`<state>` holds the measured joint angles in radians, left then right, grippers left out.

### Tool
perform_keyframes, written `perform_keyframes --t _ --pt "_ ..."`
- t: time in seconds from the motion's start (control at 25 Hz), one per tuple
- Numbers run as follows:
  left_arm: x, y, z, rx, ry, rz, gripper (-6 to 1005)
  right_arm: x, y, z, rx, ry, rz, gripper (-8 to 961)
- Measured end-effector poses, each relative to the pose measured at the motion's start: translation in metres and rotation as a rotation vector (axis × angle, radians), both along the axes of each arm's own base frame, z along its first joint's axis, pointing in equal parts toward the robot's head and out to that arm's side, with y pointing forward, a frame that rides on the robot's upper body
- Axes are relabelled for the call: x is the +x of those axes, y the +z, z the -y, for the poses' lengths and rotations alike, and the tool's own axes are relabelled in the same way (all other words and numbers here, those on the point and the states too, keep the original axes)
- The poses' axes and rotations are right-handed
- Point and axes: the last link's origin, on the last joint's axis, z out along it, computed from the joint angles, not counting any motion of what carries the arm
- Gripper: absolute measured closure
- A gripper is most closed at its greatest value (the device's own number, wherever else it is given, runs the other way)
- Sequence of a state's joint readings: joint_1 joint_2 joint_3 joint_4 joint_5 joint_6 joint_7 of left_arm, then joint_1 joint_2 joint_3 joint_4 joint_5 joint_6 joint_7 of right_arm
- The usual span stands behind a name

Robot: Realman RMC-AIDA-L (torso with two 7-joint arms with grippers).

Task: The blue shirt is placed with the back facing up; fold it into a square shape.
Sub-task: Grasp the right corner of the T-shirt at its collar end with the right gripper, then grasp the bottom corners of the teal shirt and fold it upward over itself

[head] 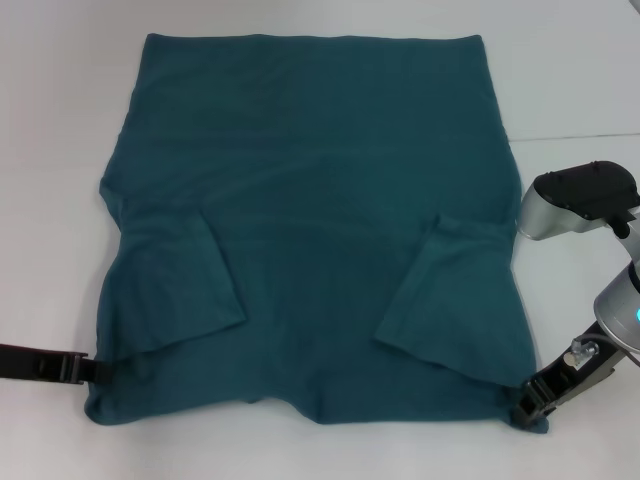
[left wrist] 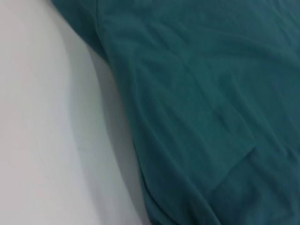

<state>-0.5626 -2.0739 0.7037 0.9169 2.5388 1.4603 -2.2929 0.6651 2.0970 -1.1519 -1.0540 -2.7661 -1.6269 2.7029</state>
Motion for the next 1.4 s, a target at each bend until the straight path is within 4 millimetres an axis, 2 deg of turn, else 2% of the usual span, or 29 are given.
perform_keyframes --t 0.44,0.68,0.88,1.4 --pt "-0.001 -0.002 0.002 -0.008 0.008 0.009 972 -0.002 0.002 -0.001 0.003 0.021 -0.032 873" --pt "0.001 0.002 0.0 -0.012 0.006 0.01 973 -0.004 0.013 -0.005 0.016 0.058 -0.096 897" --pt "0.004 0.012 -0.004 -0.009 0.003 0.018 972 -0.006 0.035 -0.013 0.057 0.087 -0.158 898" --pt "0.015 0.03 -0.017 -0.021 -0.014 -0.004 972 -0.009 0.062 -0.02 0.108 0.115 -0.205 897"
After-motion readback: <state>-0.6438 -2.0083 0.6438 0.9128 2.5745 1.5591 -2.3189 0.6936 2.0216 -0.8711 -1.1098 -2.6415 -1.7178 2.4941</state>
